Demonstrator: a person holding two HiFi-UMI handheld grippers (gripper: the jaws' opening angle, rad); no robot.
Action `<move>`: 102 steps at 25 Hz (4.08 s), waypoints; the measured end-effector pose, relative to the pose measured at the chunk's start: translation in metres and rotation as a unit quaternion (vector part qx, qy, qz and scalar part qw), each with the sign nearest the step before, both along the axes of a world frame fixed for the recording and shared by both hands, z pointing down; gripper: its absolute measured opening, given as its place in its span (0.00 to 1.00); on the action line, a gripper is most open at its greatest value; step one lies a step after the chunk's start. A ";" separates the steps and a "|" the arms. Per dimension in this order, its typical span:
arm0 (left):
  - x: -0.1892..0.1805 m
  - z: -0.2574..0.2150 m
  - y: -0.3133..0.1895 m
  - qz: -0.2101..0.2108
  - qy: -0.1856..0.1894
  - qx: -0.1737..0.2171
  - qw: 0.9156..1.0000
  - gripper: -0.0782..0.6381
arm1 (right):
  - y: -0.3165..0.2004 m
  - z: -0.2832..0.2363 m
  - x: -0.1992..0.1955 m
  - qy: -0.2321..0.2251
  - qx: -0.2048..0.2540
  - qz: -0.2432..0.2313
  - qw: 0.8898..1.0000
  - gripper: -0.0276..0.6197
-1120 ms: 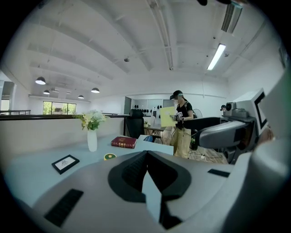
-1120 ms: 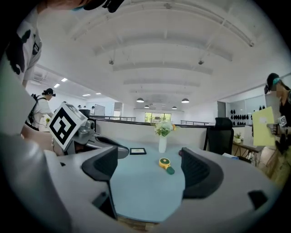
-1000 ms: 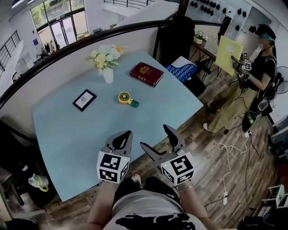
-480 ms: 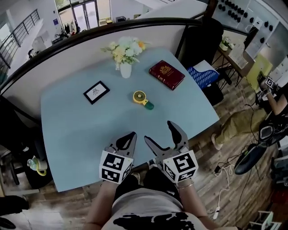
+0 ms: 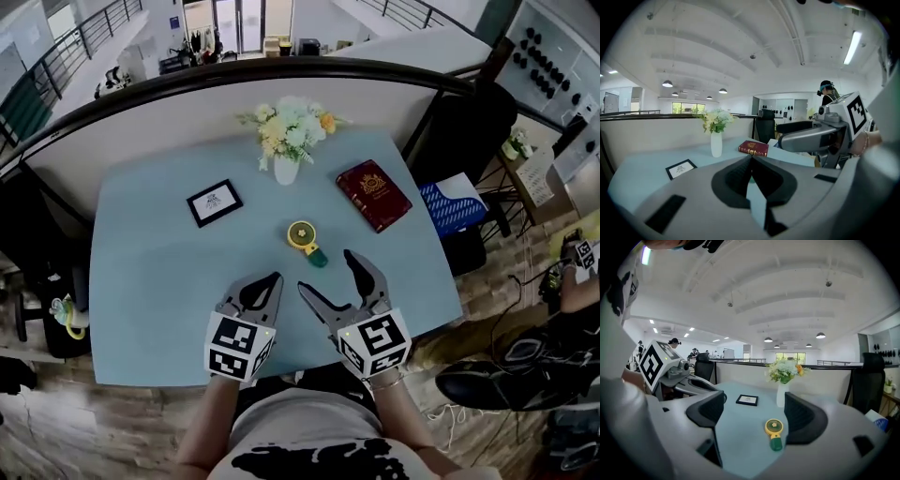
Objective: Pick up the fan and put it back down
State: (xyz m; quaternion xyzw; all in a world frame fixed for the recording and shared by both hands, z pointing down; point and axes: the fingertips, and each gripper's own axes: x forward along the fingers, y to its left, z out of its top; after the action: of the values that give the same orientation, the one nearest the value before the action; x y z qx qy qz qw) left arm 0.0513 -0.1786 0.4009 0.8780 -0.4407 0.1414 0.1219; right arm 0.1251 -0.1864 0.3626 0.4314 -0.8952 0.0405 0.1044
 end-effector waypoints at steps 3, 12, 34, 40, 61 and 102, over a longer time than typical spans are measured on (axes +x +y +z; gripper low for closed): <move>0.007 0.005 -0.012 -0.026 0.002 -0.007 1.000 0.12 | -0.016 0.004 0.004 0.006 -0.006 -0.031 0.999 0.65; 0.018 0.029 -0.016 -0.094 0.002 -0.039 0.995 0.12 | -0.036 0.026 0.016 0.006 -0.035 -0.095 0.995 0.64; -0.005 0.070 -0.021 -0.097 0.007 -0.096 0.991 0.12 | -0.054 0.066 -0.007 0.040 -0.097 -0.097 0.990 0.62; -0.004 0.082 -0.037 -0.061 0.002 -0.104 0.993 0.12 | -0.070 0.092 -0.005 0.055 -0.129 -0.077 0.987 0.59; 0.018 0.150 -0.087 -0.004 0.018 -0.157 0.987 0.12 | -0.112 0.202 0.011 0.140 -0.252 -0.046 0.956 0.53; 0.011 0.180 -0.111 -0.044 0.037 -0.179 0.982 0.12 | -0.142 0.270 0.005 0.179 -0.266 -0.006 0.947 0.44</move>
State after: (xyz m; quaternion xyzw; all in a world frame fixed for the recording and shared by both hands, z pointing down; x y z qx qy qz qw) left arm 0.0627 -0.2894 0.5807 0.8264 -0.4417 0.1799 0.2993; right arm 0.1300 -0.3286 0.6322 0.3827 -0.8212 0.1984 0.3738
